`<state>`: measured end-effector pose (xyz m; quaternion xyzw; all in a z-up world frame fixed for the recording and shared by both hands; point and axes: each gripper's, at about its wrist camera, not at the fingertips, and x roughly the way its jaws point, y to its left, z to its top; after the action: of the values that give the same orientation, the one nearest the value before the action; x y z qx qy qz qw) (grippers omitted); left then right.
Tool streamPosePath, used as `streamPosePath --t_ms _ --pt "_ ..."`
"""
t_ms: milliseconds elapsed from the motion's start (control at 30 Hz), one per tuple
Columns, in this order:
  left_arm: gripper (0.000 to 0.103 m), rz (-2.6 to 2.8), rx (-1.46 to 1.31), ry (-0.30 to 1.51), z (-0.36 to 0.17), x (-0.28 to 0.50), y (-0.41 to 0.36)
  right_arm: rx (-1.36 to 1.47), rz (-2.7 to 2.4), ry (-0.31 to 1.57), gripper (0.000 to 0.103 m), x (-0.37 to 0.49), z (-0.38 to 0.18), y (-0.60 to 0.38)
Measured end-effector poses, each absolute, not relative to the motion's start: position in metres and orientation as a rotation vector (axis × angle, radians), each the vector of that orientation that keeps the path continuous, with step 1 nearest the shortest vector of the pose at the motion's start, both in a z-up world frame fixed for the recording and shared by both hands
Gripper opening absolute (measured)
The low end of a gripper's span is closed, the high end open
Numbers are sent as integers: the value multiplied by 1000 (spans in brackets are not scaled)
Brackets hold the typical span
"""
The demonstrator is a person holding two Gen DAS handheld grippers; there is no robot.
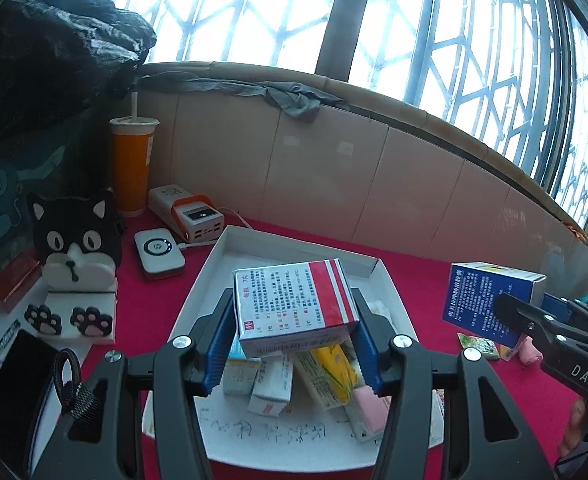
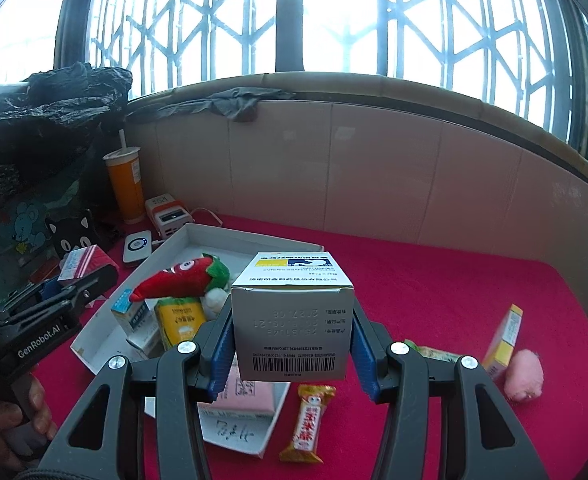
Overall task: Organize objects
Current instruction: 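Open the left tool over the tray while the right tool releases the omeprazole box into it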
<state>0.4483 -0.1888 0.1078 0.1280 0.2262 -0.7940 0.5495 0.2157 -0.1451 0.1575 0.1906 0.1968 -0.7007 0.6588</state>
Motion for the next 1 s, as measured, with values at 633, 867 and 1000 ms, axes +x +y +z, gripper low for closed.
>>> streamPosePath --t_ms 633,867,1000 --pt "53 -1885 364 546 121 431 -261 529 -1565 513 55 213 131 -265" --pt "83 -1894 360 546 119 419 -268 543 -1546 510 58 218 118 -282" --pt "94 -1885 349 520 122 418 -261 560 -1536 488 64 217 116 -273"
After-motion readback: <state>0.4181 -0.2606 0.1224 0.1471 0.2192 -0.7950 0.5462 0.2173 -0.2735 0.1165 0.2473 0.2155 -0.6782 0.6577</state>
